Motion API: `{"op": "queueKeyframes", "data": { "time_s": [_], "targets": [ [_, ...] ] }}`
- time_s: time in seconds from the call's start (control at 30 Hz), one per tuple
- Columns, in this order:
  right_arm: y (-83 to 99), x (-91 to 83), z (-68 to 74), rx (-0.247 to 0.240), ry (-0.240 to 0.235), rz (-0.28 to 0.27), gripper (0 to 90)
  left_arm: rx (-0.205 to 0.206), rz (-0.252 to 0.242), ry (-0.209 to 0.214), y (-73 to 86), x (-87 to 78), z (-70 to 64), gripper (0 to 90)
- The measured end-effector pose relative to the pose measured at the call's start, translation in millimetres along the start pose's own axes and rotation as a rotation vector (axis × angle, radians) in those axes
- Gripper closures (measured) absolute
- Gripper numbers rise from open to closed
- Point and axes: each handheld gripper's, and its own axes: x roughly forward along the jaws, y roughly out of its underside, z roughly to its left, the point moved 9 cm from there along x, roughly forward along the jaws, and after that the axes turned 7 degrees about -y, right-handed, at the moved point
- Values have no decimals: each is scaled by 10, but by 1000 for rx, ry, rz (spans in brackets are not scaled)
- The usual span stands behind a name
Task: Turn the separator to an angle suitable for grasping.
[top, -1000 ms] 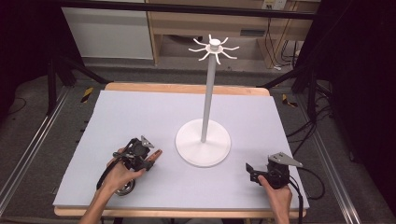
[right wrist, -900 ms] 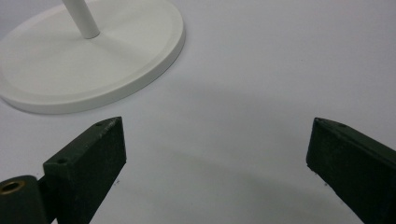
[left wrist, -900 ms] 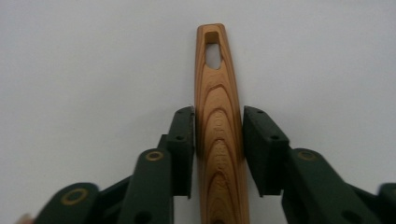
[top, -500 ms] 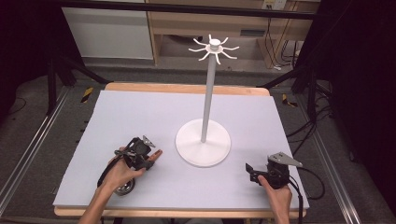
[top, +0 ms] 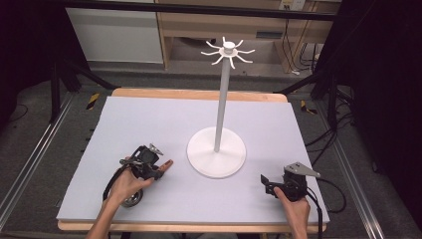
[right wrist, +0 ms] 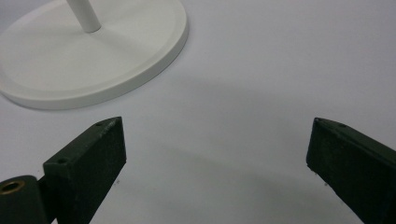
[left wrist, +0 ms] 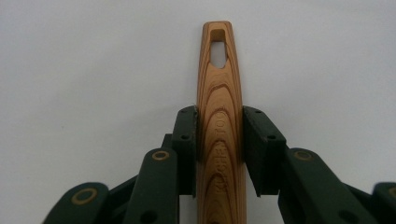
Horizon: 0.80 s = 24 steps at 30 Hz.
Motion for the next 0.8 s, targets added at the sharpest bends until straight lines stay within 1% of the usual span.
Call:
{"op": "queueKeyframes", "data": {
  "time_s": [0.03, 0.17, 0.27, 0.3, 0.43, 0.57, 0.63, 0.7, 0.8],
  "targets": [
    [1, 1, 8, 6, -4, 2, 53, 0, 0, 0, -1, 0, -1, 673],
    [10, 12, -9, -8, 3, 10, 53, 15, -1, -11, 0, -2, -5, 674],
    [10, 18, -5, -2, 2, 11, 53, 17, 2, -6, -3, -4, -6, 674],
    [8, 20, -10, -8, 2, 11, 54, 20, -8, -13, -2, -6, -4, 674],
    [7, 14, -18, -12, 6, 11, 54, 17, -23, -19, 2, -25, -15, 674],
    [8, 16, -9, -13, 7, 9, 55, 10, -57, -14, -14, -119, -8, 675],
    [18, 23, 5, -14, 3, 17, 56, -3, -84, -6, -20, -187, -1, 675],
    [18, 25, 2, -17, 5, 16, 57, -4, -91, 0, -18, -212, 1, 675],
    [17, 24, 8, -19, 4, 16, 57, -17, -112, 8, -22, -260, 1, 676]
  ]
}}
